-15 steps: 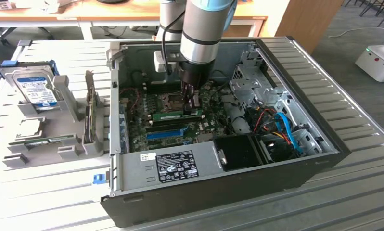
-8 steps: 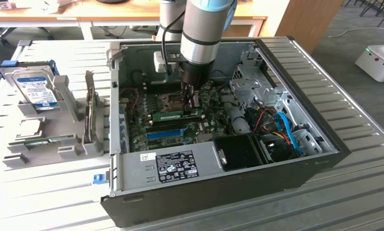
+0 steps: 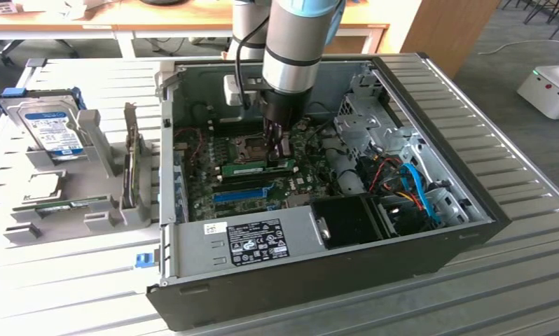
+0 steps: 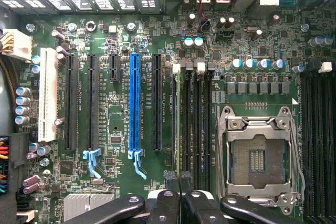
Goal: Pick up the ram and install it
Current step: 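Insert the ram into the slot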
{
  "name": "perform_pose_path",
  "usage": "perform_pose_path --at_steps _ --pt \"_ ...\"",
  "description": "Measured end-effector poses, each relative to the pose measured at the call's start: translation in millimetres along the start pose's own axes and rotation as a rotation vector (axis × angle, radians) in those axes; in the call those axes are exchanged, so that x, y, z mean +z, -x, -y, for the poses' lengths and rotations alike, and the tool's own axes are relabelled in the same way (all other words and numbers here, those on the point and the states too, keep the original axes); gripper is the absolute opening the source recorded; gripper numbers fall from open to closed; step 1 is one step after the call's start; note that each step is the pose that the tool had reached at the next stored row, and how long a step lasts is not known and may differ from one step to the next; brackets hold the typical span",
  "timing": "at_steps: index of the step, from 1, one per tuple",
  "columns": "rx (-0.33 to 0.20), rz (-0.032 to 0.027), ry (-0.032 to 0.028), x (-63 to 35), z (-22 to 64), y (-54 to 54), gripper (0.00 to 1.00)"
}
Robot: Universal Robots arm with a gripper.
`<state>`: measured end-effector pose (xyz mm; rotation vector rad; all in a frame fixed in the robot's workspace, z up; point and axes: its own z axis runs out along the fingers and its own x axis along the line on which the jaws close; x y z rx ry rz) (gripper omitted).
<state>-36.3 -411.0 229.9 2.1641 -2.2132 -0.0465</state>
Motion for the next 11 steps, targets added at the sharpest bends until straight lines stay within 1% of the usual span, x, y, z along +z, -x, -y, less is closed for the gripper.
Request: perform_pose_path --at_steps 11 --pt "0.0 -0.0002 0.0 2.1 0.1 0.0 0.12"
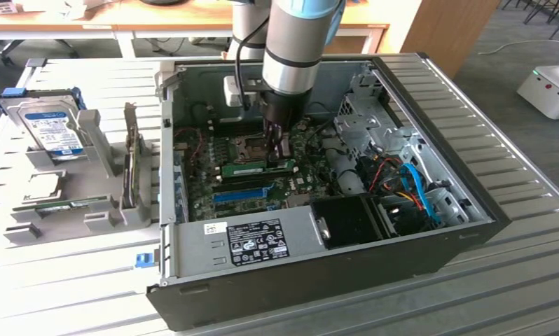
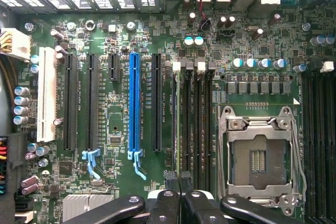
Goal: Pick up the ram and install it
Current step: 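Insert the ram into the slot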
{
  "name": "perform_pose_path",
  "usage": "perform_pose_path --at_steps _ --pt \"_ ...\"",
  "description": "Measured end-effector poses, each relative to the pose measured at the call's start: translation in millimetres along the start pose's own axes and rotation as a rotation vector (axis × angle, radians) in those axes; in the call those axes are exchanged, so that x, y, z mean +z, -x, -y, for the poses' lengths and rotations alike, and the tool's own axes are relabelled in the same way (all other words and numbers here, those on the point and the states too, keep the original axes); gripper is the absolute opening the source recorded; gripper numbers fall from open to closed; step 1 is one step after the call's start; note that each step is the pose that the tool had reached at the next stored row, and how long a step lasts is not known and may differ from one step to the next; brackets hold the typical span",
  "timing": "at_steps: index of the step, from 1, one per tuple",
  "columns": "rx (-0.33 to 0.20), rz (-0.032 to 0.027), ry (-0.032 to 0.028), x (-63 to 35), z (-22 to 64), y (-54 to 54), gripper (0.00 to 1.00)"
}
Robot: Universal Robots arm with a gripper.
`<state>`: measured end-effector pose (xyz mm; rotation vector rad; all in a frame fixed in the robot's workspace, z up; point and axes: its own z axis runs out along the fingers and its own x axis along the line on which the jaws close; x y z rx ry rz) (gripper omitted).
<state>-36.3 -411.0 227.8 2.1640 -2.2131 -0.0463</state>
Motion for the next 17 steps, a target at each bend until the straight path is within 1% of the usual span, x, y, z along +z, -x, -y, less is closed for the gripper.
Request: perform_pose_path --at_steps 4,9,17 --pt "0.0 0.0001 0.0001 -1.6 -0.1 0.0 0.12" --pt "0.0 0.0002 0.0001 -11.2 -0.4 -0.1 0.12" --pt "0.0 0.0001 0.0001 -11.9 0.7 -0.1 0.12"
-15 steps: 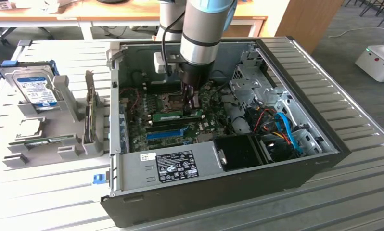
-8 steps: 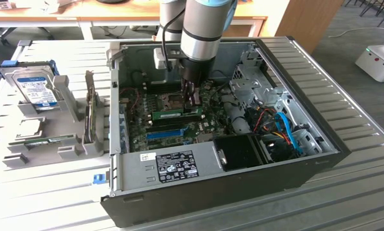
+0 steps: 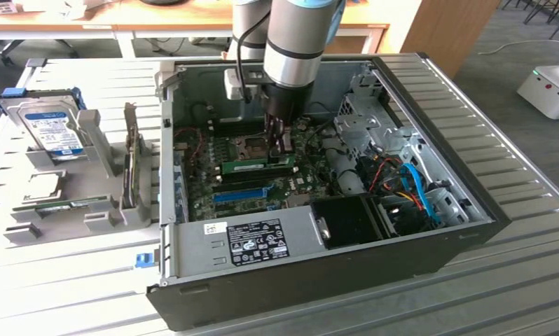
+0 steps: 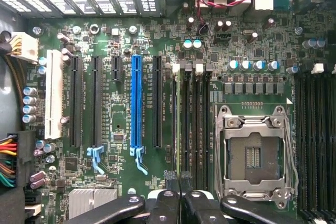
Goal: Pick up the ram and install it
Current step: 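Insert the ram into the slot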
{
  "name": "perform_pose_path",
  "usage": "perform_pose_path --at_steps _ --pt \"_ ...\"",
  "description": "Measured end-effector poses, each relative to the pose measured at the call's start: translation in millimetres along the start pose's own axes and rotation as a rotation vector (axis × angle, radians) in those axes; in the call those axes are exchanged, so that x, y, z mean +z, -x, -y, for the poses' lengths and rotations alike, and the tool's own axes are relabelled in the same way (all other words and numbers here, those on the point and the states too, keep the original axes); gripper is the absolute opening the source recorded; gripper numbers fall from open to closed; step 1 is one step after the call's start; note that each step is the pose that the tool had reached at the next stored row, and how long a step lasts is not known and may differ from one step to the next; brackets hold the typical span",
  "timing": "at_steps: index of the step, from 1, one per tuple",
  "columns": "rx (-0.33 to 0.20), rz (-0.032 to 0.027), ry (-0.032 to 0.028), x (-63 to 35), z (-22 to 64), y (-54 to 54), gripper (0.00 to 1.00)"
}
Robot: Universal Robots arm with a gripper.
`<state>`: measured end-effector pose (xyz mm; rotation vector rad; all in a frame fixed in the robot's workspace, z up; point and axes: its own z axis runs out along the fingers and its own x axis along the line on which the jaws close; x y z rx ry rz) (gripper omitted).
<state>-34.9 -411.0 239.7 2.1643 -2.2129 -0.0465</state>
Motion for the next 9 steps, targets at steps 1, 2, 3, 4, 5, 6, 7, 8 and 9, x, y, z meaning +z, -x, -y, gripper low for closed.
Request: perform_pose_path --at_steps 1,2,3,4,5,6,7,8,9 --pt "0.0 -0.0001 0.0001 -0.1 0.5 0.0 0.12" --pt "0.0 -0.0001 0.0001 -0.1 0.5 0.0 0.12" --pt "0.0 0.0 0.0 0.0 0.5 0.0 0.12" --pt "0.0 0.0001 0.0 0.0 0.5 0.1 0.12" --pt "0.0 0.0 0.0 0.0 0.6 0.0 0.12" --pt "0.0 0.0 0.0 0.0 0.6 0.0 0.12" --pt "0.0 0.0 0.0 0.0 0.6 0.0 0.12" --pt "-0.002 0.0 0.0 0.0 0.6 0.0 0.12" --pt "-0.003 -0.0001 0.0001 0.0 0.6 0.0 0.12"
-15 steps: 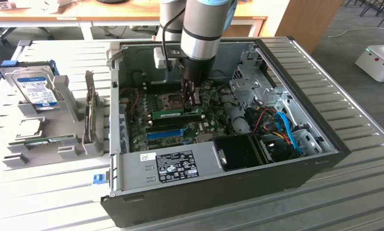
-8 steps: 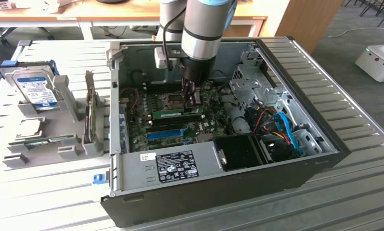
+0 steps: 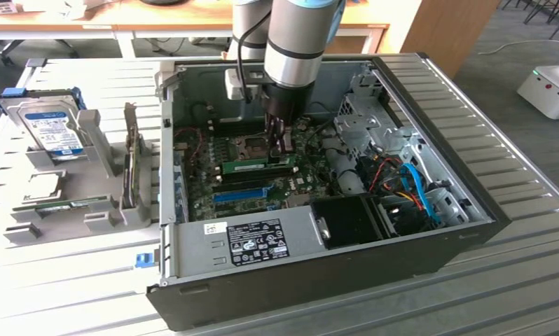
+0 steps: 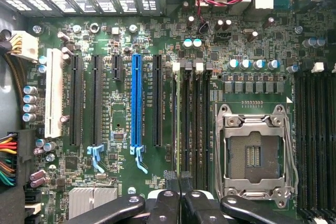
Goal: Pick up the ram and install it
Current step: 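Insert the ram into the slot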
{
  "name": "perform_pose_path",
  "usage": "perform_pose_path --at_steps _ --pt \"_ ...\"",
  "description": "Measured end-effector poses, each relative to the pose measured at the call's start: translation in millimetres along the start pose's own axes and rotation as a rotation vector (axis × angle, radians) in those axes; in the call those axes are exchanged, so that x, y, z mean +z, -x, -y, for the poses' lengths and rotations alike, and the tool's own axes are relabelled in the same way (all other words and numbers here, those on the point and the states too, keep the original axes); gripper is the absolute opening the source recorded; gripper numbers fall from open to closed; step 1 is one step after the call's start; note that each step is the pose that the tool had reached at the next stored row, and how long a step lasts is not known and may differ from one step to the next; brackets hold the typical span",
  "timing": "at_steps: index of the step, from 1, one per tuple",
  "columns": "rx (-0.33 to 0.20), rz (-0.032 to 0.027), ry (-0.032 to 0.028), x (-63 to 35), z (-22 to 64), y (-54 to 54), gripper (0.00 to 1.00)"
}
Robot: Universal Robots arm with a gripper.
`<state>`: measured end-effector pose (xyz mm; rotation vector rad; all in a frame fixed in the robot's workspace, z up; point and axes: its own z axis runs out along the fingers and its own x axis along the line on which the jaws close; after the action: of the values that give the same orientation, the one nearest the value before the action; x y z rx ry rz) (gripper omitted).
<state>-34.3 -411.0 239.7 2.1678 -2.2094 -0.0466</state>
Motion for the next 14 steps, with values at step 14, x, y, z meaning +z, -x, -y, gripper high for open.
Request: perform_pose_path --at_steps 14 --pt "-0.006 -0.0003 -0.0004 4.8 0.2 0.1 0.12"
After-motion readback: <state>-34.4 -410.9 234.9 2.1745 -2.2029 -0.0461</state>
